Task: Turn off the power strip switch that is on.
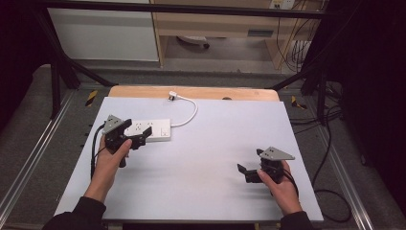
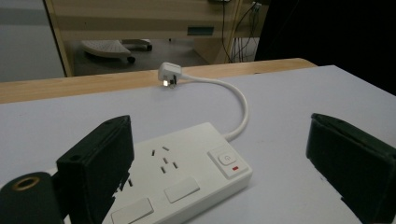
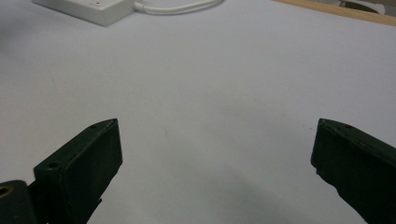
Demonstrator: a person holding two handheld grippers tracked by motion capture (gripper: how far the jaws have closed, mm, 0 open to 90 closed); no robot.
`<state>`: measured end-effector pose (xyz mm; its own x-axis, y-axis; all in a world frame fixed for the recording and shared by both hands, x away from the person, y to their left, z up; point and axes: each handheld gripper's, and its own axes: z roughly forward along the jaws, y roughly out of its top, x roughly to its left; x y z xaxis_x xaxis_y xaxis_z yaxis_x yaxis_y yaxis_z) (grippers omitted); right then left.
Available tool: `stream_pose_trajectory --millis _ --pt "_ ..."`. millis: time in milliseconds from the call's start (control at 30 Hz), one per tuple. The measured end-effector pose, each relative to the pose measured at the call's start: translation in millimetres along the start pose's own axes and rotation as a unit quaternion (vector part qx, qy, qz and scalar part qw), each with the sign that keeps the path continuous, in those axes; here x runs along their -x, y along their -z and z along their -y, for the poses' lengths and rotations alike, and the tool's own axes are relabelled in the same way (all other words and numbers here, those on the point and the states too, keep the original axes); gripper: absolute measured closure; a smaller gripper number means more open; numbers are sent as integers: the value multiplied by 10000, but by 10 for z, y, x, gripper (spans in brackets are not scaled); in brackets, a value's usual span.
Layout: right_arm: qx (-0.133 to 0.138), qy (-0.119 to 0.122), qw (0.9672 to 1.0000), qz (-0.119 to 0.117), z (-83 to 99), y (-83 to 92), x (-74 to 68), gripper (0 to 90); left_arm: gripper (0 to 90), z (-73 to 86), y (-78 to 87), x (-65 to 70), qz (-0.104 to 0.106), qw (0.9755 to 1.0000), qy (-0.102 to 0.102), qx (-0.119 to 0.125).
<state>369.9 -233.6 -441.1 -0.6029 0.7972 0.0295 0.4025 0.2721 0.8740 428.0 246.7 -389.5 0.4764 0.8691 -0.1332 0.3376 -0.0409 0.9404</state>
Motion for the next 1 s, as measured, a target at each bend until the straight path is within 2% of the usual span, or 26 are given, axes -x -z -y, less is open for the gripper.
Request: stream_pose_trajectory --millis 167,300,500,800,1000 --pt "-2 -26 10000 6 2 0 8 24 74 -41 81 19 82 10000 36 -4" --pt "-5 -44 10000 8 2 -1 7 24 73 -72 184 14 64 9999 91 -30" --pt "-1 -43 10000 32 2 3 8 24 70 -144 380 3 24 9999 138 89" --pt "-24 -125 9999 105 11 -18 35 25 65 -217 582 58 33 9999 101 59" --pt "0 -123 9999 119 6 -8 27 25 61 -237 712 107 116 9999 50 41"
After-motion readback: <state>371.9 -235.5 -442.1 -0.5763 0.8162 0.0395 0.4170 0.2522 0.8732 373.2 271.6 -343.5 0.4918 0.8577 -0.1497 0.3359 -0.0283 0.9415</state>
